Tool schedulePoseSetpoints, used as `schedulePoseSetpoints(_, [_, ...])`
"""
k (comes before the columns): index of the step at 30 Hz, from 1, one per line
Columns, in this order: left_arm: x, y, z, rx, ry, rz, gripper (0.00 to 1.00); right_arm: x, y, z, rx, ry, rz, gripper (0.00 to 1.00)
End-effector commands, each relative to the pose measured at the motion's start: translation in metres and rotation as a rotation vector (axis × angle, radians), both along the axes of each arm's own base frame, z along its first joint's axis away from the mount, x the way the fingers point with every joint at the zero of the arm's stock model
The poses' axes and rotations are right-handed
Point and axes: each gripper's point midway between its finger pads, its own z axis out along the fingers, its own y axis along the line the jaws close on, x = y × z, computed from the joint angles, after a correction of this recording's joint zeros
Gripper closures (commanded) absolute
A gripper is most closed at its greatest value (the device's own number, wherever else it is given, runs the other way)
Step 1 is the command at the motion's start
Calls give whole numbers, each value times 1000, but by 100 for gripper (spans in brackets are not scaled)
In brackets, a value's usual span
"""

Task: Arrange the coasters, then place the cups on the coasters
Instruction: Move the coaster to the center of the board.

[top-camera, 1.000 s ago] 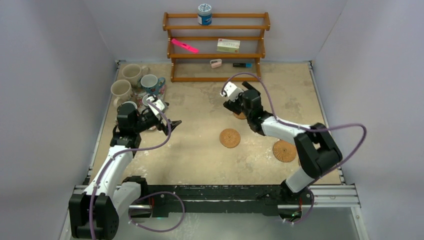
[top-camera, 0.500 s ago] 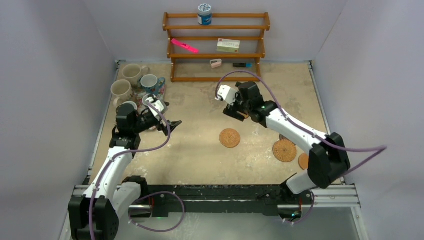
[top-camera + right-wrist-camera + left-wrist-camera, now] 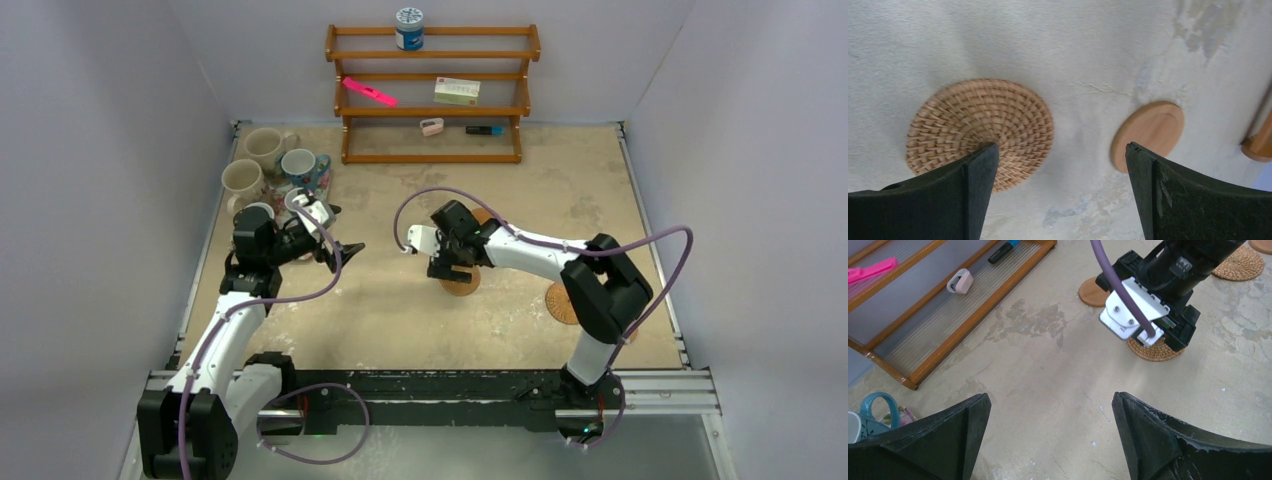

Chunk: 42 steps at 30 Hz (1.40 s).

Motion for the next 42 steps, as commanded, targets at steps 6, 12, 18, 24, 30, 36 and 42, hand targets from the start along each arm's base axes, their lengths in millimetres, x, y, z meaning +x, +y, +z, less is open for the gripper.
schedulePoseSetpoints(6, [-1,-3,8,-9,-36,-31,0,-40,40,-18,56,113,88,1])
schedulePoseSetpoints(12, [0,-3,6,-7,-33,-26,0,-56,85,4,193,129,114,1])
schedulePoseSetpoints(18, [4,-3,1,-6,-10,-25,0,-2,79,61,280,-176,-48,1])
schedulePoseSetpoints(24, [3,-3,3,-6,-15,-27,0,35,44,113,360,-260,-119,1])
schedulePoseSetpoints(30, [3,-3,3,-6,-17,-27,0,96,-13,107,206,-382,-248,1])
schedulePoseSetpoints(36, [2,-4,1,-7,-10,-34,0,137,-56,73,77,-420,-367,1])
schedulePoseSetpoints(42, [3,-4,1,-9,-7,-34,0,143,-58,41,87,-373,-412,1])
